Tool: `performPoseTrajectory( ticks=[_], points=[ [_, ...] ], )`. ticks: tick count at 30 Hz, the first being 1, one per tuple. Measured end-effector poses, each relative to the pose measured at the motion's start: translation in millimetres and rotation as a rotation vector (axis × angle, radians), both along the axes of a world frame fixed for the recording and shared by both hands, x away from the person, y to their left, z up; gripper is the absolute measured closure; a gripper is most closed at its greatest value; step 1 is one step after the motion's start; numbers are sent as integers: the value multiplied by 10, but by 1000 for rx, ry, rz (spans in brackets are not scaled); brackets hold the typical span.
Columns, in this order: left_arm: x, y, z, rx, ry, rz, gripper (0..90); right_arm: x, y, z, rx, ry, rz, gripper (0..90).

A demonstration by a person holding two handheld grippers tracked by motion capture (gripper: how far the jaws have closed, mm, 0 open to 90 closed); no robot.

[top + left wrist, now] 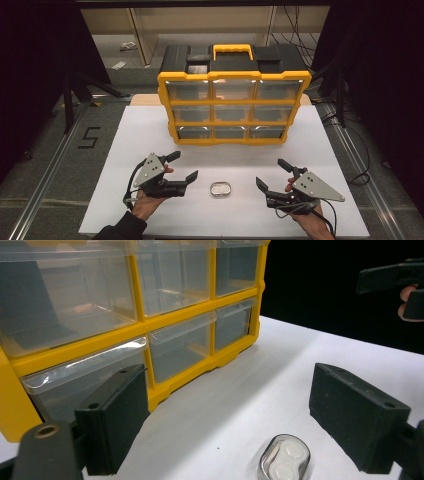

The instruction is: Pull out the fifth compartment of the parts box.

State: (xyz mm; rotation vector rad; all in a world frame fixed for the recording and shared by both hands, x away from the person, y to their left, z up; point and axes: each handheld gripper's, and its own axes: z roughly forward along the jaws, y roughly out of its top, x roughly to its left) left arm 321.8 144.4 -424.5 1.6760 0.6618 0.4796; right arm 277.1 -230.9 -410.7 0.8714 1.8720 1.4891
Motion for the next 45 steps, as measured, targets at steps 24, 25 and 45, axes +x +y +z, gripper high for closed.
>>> performPoseTrajectory(
  ticks=[24, 25, 45],
  points=[
    [-1, -43, -10, 17, -5, -2, 157, 63, -36, 62, -98, -121, -68, 166],
    [-1, -43, -10, 15, -4, -3, 157, 68, -40, 76, -109, -129, -67, 167],
    [10, -41, -19, 22, -1, 4, 157, 249, 267, 267, -426, -432, -48, 200]
  ],
)
